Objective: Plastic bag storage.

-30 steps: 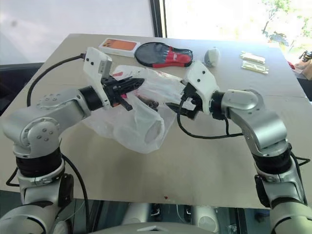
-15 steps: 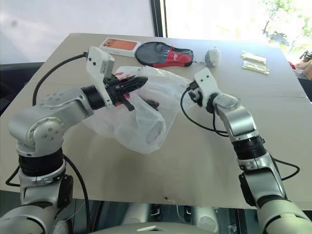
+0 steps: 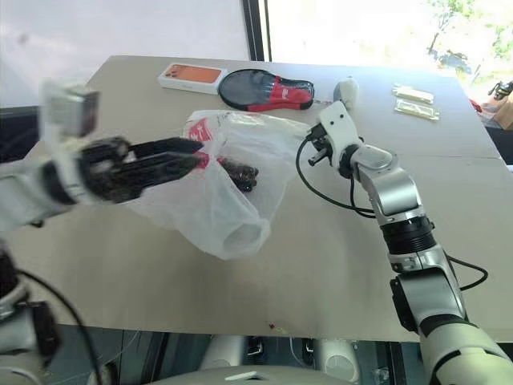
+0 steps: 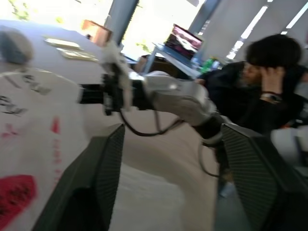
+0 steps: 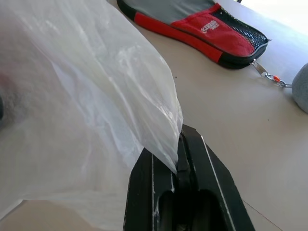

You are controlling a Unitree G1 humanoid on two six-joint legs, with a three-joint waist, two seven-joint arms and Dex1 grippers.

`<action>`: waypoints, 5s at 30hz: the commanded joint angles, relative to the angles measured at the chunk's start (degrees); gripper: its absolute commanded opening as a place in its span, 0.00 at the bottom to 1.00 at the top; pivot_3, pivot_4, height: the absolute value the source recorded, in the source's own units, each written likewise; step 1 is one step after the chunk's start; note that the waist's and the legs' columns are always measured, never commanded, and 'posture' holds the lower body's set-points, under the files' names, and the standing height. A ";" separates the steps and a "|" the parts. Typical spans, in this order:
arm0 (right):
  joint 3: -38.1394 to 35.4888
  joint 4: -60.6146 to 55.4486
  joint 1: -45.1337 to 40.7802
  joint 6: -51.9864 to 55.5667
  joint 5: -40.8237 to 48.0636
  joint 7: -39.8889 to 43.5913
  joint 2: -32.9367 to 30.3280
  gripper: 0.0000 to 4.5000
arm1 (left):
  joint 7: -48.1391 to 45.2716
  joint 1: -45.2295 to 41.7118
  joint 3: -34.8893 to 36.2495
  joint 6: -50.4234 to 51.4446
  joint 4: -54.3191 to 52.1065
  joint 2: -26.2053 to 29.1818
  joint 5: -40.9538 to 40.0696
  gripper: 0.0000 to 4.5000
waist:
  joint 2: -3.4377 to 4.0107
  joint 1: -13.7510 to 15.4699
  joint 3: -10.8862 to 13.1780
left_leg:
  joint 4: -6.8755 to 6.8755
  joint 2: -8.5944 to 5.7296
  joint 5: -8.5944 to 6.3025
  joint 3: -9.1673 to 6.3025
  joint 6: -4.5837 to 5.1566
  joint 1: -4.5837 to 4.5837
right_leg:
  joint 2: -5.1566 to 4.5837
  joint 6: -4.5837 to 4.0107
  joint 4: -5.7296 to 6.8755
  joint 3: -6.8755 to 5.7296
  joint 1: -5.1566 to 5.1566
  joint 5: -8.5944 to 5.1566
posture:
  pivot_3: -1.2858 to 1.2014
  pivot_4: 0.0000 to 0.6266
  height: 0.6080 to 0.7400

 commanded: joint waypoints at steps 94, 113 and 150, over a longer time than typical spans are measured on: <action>-34.98 5.74 -41.53 17.95 32.95 -8.24 -8.04 0.00 | 17.70 -54.52 -1.24 -31.22 53.52 -15.06 12.70 0.01 | -0.09 0.91 0.05 | 0.03 -0.09 -0.02 -0.21 0.07 -1.10 | -0.01 -0.01 -0.26 -0.39 -0.74 0.05 | 0.52 0.24 1.00; -24.25 -50.30 15.51 26.65 35.01 -13.19 -16.11 0.00 | 21.24 -5.76 -15.08 -26.87 7.95 -25.45 34.70 0.01 | -0.08 1.07 -0.16 | 0.01 -0.07 0.00 0.01 0.03 -0.63 | 0.00 0.00 0.03 0.07 -0.52 0.02 | 0.52 0.24 1.00; -62.26 -51.03 87.14 -12.01 30.74 29.46 -20.64 1.00 | -8.67 32.62 -7.33 -41.97 -4.13 -12.72 54.37 1.00 | -0.31 2.22 -0.50 | -0.03 0.14 -0.22 -0.34 0.32 0.24 | 0.11 0.28 -0.61 -0.28 0.59 -0.16 | 0.52 0.24 1.00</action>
